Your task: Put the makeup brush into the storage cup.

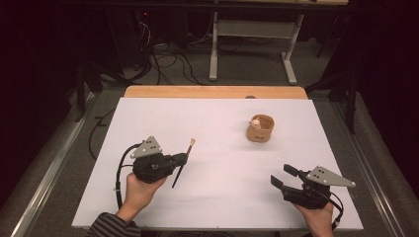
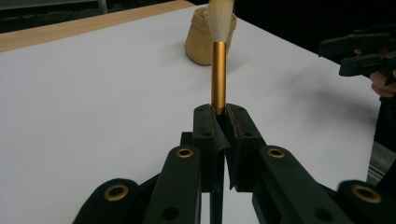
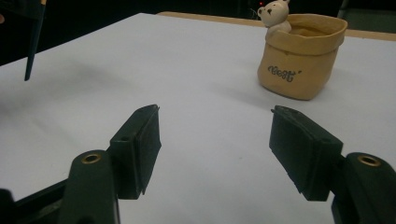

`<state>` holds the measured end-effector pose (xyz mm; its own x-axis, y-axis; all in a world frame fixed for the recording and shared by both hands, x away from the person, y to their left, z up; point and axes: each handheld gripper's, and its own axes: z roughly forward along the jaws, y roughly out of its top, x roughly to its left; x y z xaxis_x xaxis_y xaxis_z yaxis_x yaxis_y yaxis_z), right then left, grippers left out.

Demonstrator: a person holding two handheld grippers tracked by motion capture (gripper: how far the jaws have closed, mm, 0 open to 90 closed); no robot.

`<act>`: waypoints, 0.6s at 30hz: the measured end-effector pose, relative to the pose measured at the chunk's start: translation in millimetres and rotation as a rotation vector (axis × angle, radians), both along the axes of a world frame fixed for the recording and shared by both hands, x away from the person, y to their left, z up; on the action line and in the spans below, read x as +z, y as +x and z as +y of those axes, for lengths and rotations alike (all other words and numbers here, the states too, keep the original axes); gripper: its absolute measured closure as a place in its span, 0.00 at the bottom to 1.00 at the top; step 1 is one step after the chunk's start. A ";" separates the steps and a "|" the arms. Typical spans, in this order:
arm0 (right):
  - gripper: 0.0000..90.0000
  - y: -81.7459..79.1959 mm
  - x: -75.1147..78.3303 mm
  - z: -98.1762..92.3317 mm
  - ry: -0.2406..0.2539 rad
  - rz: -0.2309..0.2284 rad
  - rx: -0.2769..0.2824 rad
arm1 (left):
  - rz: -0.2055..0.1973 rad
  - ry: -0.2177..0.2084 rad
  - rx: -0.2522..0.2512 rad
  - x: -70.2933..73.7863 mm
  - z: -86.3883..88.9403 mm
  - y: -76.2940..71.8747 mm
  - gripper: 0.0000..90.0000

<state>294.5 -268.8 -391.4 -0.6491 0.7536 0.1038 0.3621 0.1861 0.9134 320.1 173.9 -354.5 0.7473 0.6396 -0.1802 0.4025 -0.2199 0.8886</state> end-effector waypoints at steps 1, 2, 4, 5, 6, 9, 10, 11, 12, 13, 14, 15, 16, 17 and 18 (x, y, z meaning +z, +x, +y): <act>0.40 0.0 0.0 0.0 0.000 0.000 0.000 | -0.004 -0.010 -0.001 -1.2 0.2 -0.9 0.93; 0.40 0.1 0.2 0.6 0.002 0.000 0.005 | -0.006 -0.016 -0.002 -2.0 0.0 -1.4 0.93; 0.40 0.1 0.2 2.2 0.004 0.003 0.017 | -0.017 -0.023 -0.005 -2.0 -0.3 -2.6 0.93; 0.40 -0.2 0.4 3.1 0.006 0.005 0.021 | -0.016 -0.034 -0.009 -1.7 -0.4 -3.0 0.93; 0.40 -0.5 1.0 4.6 0.014 -0.002 0.030 | -0.018 -0.037 -0.017 -1.7 -1.9 -3.5 0.93; 0.40 -0.9 1.8 6.1 0.021 -0.006 0.038 | -0.020 -0.032 -0.022 -2.4 -3.9 -3.9 0.93; 0.40 -1.2 2.3 7.3 0.024 -0.003 0.046 | -0.021 -0.030 -0.024 -2.7 -4.6 -3.9 0.93; 0.41 -1.1 2.5 8.3 0.027 -0.001 0.050 | -0.021 -0.031 -0.025 -2.7 -5.1 -4.0 0.93; 0.41 -1.1 2.5 8.3 0.027 -0.001 0.050 | -0.022 -0.032 -0.027 -2.6 -5.4 -4.1 0.93; 0.41 -0.6 2.9 10.4 0.027 0.004 0.062 | -0.024 -0.034 -0.028 -2.4 -5.7 -4.2 0.93; 0.41 -0.6 2.9 10.4 0.027 0.004 0.062 | -0.025 -0.037 -0.028 -2.4 -5.9 -4.3 0.93; 0.42 0.2 3.6 12.8 0.029 0.009 0.073 | -0.023 -0.044 -0.032 -2.4 -6.2 -4.0 0.93; 0.43 0.5 4.1 14.5 0.034 0.011 0.075 | -0.023 -0.044 -0.032 -2.4 -6.2 -4.0 0.93; 0.43 0.5 4.1 14.5 0.034 0.011 0.075 | -0.022 -0.048 -0.033 -2.5 -6.4 -3.8 0.93; 0.46 1.5 5.0 18.5 0.042 0.012 0.090 | -0.021 -0.051 -0.034 -2.5 -6.8 -3.5 0.93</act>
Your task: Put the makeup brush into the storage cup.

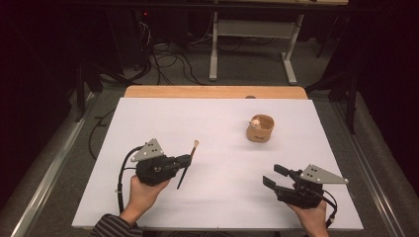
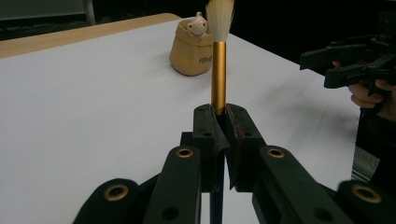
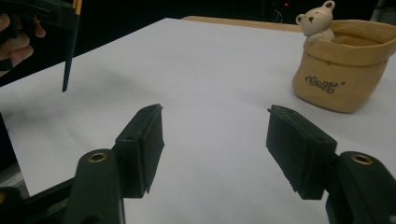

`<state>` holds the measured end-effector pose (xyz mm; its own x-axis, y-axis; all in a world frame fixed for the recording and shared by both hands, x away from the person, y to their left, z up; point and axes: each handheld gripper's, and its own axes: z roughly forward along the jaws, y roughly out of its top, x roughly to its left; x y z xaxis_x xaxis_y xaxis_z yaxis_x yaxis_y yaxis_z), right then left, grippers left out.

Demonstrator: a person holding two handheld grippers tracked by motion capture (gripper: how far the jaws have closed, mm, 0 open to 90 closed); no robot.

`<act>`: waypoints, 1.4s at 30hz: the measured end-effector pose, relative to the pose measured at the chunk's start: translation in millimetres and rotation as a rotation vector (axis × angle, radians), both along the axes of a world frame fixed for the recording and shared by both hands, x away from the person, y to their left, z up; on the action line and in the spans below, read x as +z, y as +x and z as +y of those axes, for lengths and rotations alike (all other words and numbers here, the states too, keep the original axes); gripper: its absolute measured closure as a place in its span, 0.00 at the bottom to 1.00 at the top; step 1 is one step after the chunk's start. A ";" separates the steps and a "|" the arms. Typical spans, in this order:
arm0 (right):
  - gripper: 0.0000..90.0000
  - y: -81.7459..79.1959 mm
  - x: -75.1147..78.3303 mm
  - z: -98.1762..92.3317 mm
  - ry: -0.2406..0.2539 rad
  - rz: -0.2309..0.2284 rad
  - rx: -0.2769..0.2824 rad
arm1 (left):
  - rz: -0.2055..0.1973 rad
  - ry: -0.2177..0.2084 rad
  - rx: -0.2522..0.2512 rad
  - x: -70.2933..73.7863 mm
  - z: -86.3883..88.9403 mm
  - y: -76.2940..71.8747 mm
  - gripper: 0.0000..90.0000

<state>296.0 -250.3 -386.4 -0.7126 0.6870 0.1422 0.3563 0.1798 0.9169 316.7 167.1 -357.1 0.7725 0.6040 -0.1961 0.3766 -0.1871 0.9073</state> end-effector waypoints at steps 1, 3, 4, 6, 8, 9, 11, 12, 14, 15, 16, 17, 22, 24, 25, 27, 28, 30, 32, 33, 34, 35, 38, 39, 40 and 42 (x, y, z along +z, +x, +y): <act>0.46 0.0 0.0 0.0 0.000 0.000 0.000 | 0.002 -0.002 -0.002 0.0 -0.4 0.4 0.93; 0.48 3.0 0.1 7.7 0.002 0.006 0.027 | 0.000 -0.004 -0.004 -0.2 -1.5 0.6 0.93; 0.48 3.0 0.1 7.7 0.002 0.006 0.027 | -0.002 -0.004 -0.004 -0.2 -1.9 0.6 0.93; 0.49 4.4 0.2 11.4 0.004 0.012 0.035 | -0.001 -0.005 -0.006 -0.2 -2.8 1.0 0.93; 0.50 6.0 0.4 14.5 0.005 0.015 0.044 | -0.002 -0.001 -0.006 -0.2 -3.7 1.9 0.93; 0.51 7.1 1.1 17.6 0.010 0.020 0.050 | -0.004 0.002 -0.005 -0.4 -4.3 2.3 0.93; 0.52 8.6 1.7 20.5 0.012 0.019 0.061 | -0.002 0.000 -0.006 -0.6 -5.3 2.7 0.93; 0.52 9.0 2.0 22.1 0.014 0.023 0.061 | -0.003 0.001 -0.008 -0.4 -5.7 2.7 0.93; 0.53 10.2 2.2 25.2 0.010 0.023 0.072 | -0.007 0.001 -0.013 0.5 -7.0 2.2 0.93; 0.53 10.7 2.2 26.9 0.009 0.021 0.076 | -0.009 0.001 -0.015 0.8 -7.3 2.1 0.93; 0.53 10.9 2.4 28.8 0.008 0.023 0.081 | -0.010 -0.001 -0.016 0.9 -7.7 2.2 0.93; 0.53 11.2 2.7 30.7 0.005 0.022 0.086 | -0.010 -0.001 -0.016 0.9 -7.7 2.2 0.93; 0.53 12.0 5.4 39.7 -0.014 0.010 0.108 | -0.008 -0.006 -0.023 0.9 -10.8 2.9 0.93; 0.53 12.7 6.8 45.6 -0.020 0.000 0.122 | -0.009 -0.006 -0.025 1.2 -12.0 3.1 0.93; 0.53 14.0 6.5 53.2 -0.024 0.002 0.138 | -0.010 -0.008 -0.028 1.3 -12.7 3.0 0.93; 0.53 15.3 5.8 58.1 -0.034 0.001 0.152 | -0.011 -0.009 -0.030 1.7 -13.7 3.0 0.93; 0.53 15.7 5.8 60.5 -0.037 0.003 0.157 | -0.012 -0.009 -0.031 1.8 -13.8 3.2 0.93; 0.53 16.3 6.2 64.1 -0.037 0.003 0.166 | -0.011 -0.012 -0.032 2.0 -14.1 3.6 0.93; 0.53 17.1 7.0 66.8 -0.036 -0.001 0.175 | -0.012 -0.015 -0.033 2.2 -14.7 3.8 0.93; 0.53 17.5 7.4 68.1 -0.036 -0.003 0.179 | -0.012 -0.014 -0.033 2.5 -15.2 3.9 0.93; 0.53 17.6 7.8 69.5 -0.037 0.000 0.181 | -0.013 -0.015 -0.033 2.8 -15.6 4.0 0.93; 0.53 17.6 7.8 69.5 -0.037 0.000 0.181 | -0.013 -0.015 -0.033 2.8 -15.6 4.0 0.93; 0.54 19.6 10.4 72.9 -0.036 -0.004 0.192 | -0.015 -0.020 -0.034 3.8 -16.8 4.9 0.93; 0.54 20.6 11.5 74.0 -0.035 -0.010 0.199 | -0.017 -0.021 -0.035 4.1 -17.0 5.3 0.93; 0.54 21.5 12.6 75.1 -0.035 -0.014 0.202 | -0.017 -0.022 -0.035 4.4 -17.2 5.6 0.93; 0.54 22.9 13.7 78.0 -0.029 -0.014 0.205 | -0.017 -0.026 -0.035 4.9 -17.5 6.2 0.93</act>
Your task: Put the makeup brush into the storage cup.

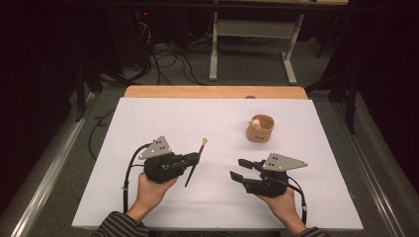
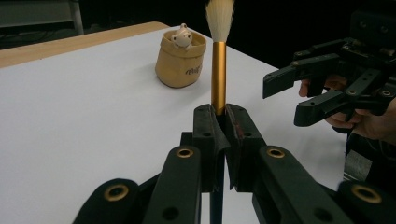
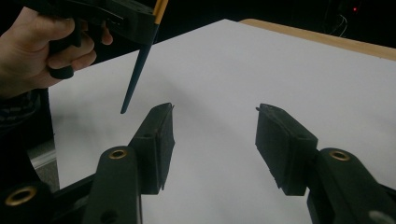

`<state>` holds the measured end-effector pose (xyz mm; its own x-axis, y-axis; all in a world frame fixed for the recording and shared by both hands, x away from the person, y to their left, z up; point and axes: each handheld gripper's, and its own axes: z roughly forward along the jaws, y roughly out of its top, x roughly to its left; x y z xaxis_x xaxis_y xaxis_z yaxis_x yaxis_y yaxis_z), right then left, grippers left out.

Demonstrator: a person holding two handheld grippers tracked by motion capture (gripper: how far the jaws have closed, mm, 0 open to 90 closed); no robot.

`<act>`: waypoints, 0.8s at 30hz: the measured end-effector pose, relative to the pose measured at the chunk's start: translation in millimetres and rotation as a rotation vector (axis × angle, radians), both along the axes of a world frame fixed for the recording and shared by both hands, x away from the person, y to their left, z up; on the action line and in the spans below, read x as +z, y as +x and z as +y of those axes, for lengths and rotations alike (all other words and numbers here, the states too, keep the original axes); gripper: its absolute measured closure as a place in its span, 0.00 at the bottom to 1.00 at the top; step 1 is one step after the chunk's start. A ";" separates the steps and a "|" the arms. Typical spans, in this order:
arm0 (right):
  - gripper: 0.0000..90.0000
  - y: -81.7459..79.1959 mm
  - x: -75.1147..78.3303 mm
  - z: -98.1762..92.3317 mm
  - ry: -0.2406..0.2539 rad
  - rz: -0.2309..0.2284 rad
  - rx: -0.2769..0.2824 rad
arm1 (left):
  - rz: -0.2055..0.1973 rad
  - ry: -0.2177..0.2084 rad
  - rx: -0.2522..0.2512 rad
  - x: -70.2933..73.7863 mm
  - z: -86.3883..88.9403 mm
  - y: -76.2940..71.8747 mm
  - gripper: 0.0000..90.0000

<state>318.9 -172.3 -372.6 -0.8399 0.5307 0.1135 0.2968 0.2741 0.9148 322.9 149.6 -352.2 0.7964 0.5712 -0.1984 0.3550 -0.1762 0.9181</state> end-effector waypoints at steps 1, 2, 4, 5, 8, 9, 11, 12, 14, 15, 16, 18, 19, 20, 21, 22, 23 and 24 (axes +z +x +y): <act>0.54 1.1 0.3 1.4 -0.003 -0.002 0.004 | -0.001 -0.002 0.000 0.2 -0.2 0.2 0.93; 0.54 3.0 0.2 4.7 -0.007 -0.005 0.014 | -0.005 -0.004 0.000 0.7 -0.4 0.4 0.93; 0.54 3.8 0.0 8.4 -0.010 -0.001 0.025 | -0.007 -0.008 0.002 1.3 -0.6 0.6 0.93; 0.54 3.8 0.0 8.4 -0.010 -0.001 0.025 | -0.007 -0.008 0.002 1.3 -0.6 0.6 0.93; 0.54 4.9 0.0 14.8 -0.017 -0.003 0.044 | -0.011 -0.013 0.001 1.9 -1.1 1.4 0.93; 0.54 5.9 -0.1 20.1 -0.023 0.004 0.046 | -0.011 -0.013 0.001 1.8 -1.5 1.6 0.93; 0.54 7.1 -0.1 25.6 -0.026 0.004 0.059 | -0.012 -0.010 0.002 1.3 -2.5 2.0 0.93; 0.54 7.2 0.1 28.4 -0.029 0.007 0.064 | -0.013 -0.007 0.000 0.7 -3.4 2.3 0.93; 0.55 7.9 0.6 34.6 -0.036 0.004 0.074 | -0.014 -0.006 0.000 0.5 -3.8 2.4 0.93; 0.55 8.2 0.7 36.5 -0.038 0.001 0.079 | -0.014 -0.006 0.001 0.4 -4.0 2.4 0.93; 0.55 8.2 0.7 36.5 -0.038 0.001 0.079 | -0.016 -0.008 0.001 0.4 -4.2 2.5 0.93; 0.55 8.5 1.5 41.3 -0.041 0.003 0.085 | -0.018 -0.010 0.001 0.5 -4.6 2.6 0.93; 0.56 9.0 1.7 43.5 -0.042 -0.001 0.091 | -0.019 -0.011 0.001 0.5 -4.9 2.8 0.93; 0.56 9.5 1.8 45.5 -0.043 -0.005 0.095 | -0.019 -0.013 0.000 0.4 -5.2 2.9 0.93; 0.56 9.7 1.7 47.3 -0.040 -0.003 0.097 | -0.019 -0.013 -0.001 0.3 -5.6 3.0 0.93; 0.56 10.3 1.5 48.9 -0.042 -0.005 0.102 | -0.020 -0.013 -0.001 0.3 -5.9 3.0 0.93; 0.57 11.9 1.1 51.8 -0.043 -0.010 0.107 | -0.020 -0.014 -0.004 0.4 -6.8 3.0 0.93; 0.57 11.9 1.1 51.8 -0.043 -0.010 0.107 | -0.020 -0.014 -0.004 0.4 -6.8 3.0 0.93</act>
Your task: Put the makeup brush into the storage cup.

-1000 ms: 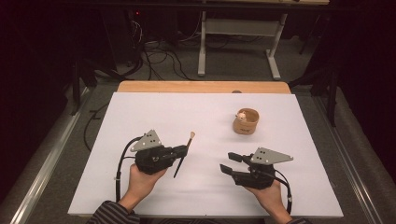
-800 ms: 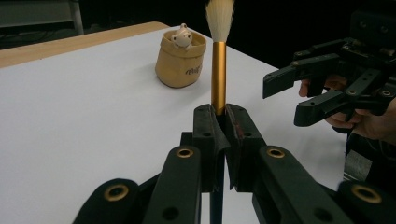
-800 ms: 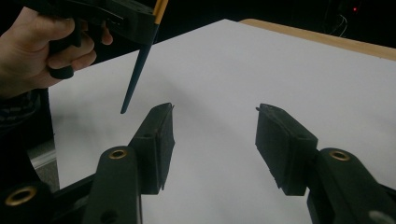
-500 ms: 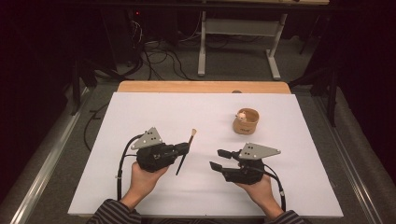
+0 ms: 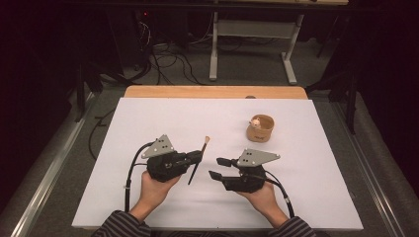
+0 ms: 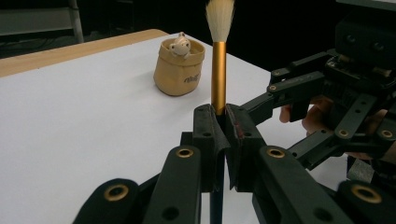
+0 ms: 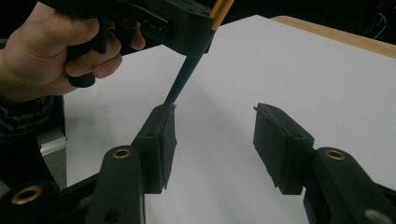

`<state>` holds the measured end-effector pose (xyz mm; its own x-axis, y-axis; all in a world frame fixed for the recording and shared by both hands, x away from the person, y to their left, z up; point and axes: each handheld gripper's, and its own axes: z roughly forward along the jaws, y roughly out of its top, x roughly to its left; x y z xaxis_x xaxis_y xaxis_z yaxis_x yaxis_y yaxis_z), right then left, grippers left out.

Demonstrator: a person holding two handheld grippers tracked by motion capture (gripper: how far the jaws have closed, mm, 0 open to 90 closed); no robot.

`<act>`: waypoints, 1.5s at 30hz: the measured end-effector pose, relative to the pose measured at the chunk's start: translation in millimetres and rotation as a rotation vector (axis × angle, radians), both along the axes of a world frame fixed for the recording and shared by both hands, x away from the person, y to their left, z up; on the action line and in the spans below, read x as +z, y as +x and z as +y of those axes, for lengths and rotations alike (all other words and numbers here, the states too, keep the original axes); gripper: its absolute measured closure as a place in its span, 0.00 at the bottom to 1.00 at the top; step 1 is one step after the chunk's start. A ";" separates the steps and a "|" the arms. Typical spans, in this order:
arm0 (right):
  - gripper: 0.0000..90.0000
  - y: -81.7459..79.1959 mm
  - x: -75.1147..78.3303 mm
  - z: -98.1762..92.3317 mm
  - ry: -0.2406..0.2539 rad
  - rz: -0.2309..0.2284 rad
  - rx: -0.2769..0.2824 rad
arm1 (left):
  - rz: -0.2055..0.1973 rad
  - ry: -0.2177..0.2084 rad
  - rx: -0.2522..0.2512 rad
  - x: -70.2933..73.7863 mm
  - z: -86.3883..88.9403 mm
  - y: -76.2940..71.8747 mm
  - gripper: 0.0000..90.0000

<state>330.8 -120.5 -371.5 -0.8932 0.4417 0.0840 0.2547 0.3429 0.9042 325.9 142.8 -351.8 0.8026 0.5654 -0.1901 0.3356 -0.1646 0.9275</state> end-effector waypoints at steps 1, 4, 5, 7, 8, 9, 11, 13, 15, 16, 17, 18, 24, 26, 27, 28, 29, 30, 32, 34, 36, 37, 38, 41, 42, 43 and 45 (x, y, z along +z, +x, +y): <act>0.57 0.5 -0.1 1.6 0.002 0.004 0.000 | 0.000 -0.001 -0.002 0.1 -0.6 -0.1 0.93; 0.58 2.9 0.2 7.4 0.008 0.005 0.009 | -0.001 -0.004 -0.004 0.1 -1.6 -0.4 0.93; 0.59 3.2 0.5 8.6 0.012 0.009 0.011 | -0.002 -0.005 -0.005 0.1 -1.7 -0.4 0.93; 0.60 4.1 1.0 10.7 0.012 0.006 0.017 | -0.001 -0.007 -0.007 -0.2 -1.9 -0.2 0.93; 0.60 4.6 1.0 11.9 0.013 0.001 0.022 | 0.000 -0.009 -0.008 -0.3 -1.9 -0.1 0.93; 0.60 4.7 1.0 12.7 0.011 0.002 0.026 | 0.000 -0.010 -0.010 -0.5 -2.0 0.0 0.93; 0.61 4.7 0.6 14.4 0.011 0.006 0.029 | -0.001 -0.011 -0.014 -0.9 -2.8 -0.1 0.93; 0.62 5.0 0.3 15.2 0.010 0.004 0.033 | -0.002 -0.011 -0.016 -1.1 -3.3 -0.2 0.93; 0.63 5.7 -0.6 17.9 0.009 0.009 0.037 | -0.003 -0.009 -0.019 -1.5 -4.5 -0.5 0.93; 0.63 5.8 -0.6 18.7 0.007 0.010 0.040 | -0.004 -0.009 -0.022 -1.9 -5.7 -0.8 0.93; 0.64 6.2 -0.8 19.6 0.008 0.006 0.045 | -0.004 -0.009 -0.022 -1.9 -5.7 -0.8 0.93; 0.64 6.2 -0.8 19.6 0.008 0.006 0.045 | -0.003 -0.012 -0.023 -2.1 -6.4 -0.9 0.93; 0.66 7.7 -1.5 24.3 0.007 0.020 0.055 | -0.005 -0.010 -0.028 -3.5 -8.4 -1.1 0.93; 0.67 8.6 -1.9 26.7 0.010 0.017 0.062 | -0.003 -0.017 -0.029 -4.0 -8.6 -1.0 0.93; 0.67 8.6 -1.9 26.7 0.010 0.017 0.062 | -0.002 -0.018 -0.030 -4.1 -8.6 -1.0 0.93; 0.68 8.7 -1.9 27.3 0.009 0.019 0.063 | -0.001 -0.019 -0.030 -4.3 -8.7 -1.0 0.93; 0.68 9.0 -2.0 28.5 0.010 0.023 0.064 | 0.000 -0.020 -0.031 -4.4 -8.9 -1.0 0.93; 0.68 9.0 -2.0 28.5 0.010 0.023 0.064 | 0.000 -0.020 -0.032 -4.5 -9.1 -1.0 0.93; 0.69 9.6 -2.1 29.2 0.011 0.020 0.066 | -0.001 -0.024 -0.034 -4.3 -9.0 -1.0 0.93; 0.70 9.5 -2.0 29.8 0.015 0.028 0.062 | -0.001 -0.023 -0.034 -4.6 -9.3 -1.1 0.93; 0.71 9.9 -2.1 30.1 0.015 0.028 0.063 | -0.001 -0.021 -0.036 -5.1 -9.9 -1.2 0.93; 0.72 10.1 -2.1 30.4 0.016 0.028 0.064 | -0.001 -0.020 -0.037 -5.3 -10.1 -1.1 0.93; 0.73 10.5 -2.3 30.8 0.017 0.031 0.065 | -0.001 -0.020 -0.037 -5.4 -10.3 -1.2 0.93; 0.75 10.3 -2.4 31.1 0.014 0.032 0.063 | 0.000 -0.021 -0.037 -5.3 -10.1 -1.2 0.93; 0.77 10.5 -2.6 31.1 0.011 0.031 0.061 | 0.000 -0.021 -0.037 -5.2 -9.9 -1.2 0.93; 0.77 10.5 -2.6 31.1 0.011 0.031 0.061 | 0.000 -0.020 -0.037 -5.3 -9.7 -1.1 0.93; 0.79 10.3 -2.6 31.1 0.011 0.037 0.061 | 0.000 -0.017 -0.037 -5.5 -9.2 -0.9 0.93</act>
